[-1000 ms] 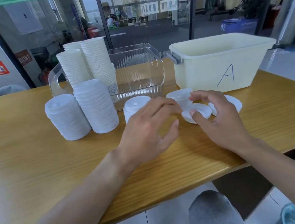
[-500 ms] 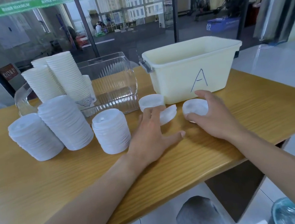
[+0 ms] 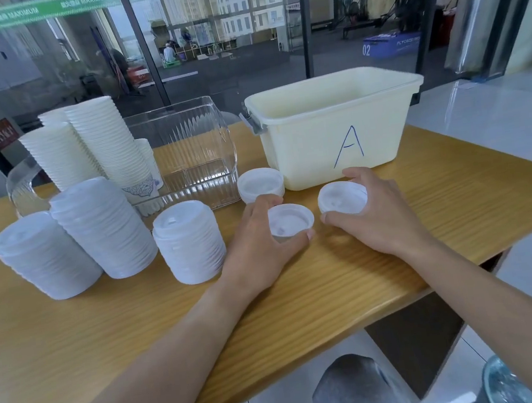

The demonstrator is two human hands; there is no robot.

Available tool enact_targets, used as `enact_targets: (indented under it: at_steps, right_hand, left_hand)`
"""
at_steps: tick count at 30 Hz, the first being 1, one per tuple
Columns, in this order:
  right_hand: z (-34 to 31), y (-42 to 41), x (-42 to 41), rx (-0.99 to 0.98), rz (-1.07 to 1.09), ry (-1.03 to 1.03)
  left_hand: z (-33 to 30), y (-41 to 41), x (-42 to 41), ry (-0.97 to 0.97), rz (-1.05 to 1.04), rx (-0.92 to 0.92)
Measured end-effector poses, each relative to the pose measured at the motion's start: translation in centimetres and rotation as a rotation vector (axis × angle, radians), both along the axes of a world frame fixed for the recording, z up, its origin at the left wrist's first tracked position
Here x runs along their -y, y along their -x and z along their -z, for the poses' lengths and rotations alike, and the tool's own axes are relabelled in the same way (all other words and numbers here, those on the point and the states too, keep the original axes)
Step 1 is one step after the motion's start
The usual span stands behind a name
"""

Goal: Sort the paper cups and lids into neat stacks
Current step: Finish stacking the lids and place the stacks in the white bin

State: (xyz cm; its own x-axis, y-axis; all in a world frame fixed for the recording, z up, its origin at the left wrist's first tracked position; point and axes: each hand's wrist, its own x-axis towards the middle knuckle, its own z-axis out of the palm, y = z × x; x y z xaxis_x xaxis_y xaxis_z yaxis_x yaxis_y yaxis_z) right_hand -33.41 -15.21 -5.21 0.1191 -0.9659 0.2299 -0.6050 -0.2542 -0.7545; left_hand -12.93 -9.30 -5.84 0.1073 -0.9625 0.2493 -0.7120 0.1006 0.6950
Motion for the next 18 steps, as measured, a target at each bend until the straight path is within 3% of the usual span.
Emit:
enact_targets:
  at_steps: [5,18]
  right_hand:
    - [0.3,0.2,0.2,0.069,-0.053,-0.005]
    - [0.2,-1.9,-1.0,0.203,-0.205,0.056]
  left_hand:
    - [-0.2,-0.9,-0.6,-0.011,0.021,-0.039]
    - [-1.0,-4.3,-3.2,-0.025,0.120,0.059]
